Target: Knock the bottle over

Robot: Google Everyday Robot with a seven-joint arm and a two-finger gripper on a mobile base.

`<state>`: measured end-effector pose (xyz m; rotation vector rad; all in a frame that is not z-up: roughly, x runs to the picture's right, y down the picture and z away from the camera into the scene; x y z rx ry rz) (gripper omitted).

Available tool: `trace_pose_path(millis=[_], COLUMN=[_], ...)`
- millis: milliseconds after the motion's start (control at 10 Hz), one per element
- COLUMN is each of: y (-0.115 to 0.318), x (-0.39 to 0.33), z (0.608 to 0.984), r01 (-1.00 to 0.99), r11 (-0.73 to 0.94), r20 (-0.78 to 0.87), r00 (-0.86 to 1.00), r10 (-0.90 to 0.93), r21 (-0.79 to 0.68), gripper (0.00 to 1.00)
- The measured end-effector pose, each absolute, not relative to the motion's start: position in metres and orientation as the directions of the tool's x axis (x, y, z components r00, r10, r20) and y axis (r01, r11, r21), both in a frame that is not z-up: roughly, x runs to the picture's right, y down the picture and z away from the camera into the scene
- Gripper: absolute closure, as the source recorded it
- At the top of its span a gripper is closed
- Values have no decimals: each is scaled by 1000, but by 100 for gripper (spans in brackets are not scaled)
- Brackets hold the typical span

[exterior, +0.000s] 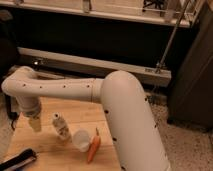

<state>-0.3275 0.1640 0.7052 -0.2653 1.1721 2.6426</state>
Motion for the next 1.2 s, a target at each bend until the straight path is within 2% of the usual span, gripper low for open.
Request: trace_pose_path(millis=[400, 500, 700, 900, 1000, 1200], y=[179, 179, 172, 138, 117, 77], x=[-256, -223, -161, -122, -129, -182], z=[701, 701, 699, 693, 689, 674], r01=[-206, -160, -42, 98, 121, 98], r11=[-638, -650, -698, -808, -854, -920], r20=[-105, -31, 135, 268, 256, 120], r00=[-976, -978, -971, -961, -967, -991], r10=[193, 206, 197, 76, 15, -56], r21=[742, 743, 715, 581, 506, 379], gripper=[96, 100, 100, 100, 100, 95])
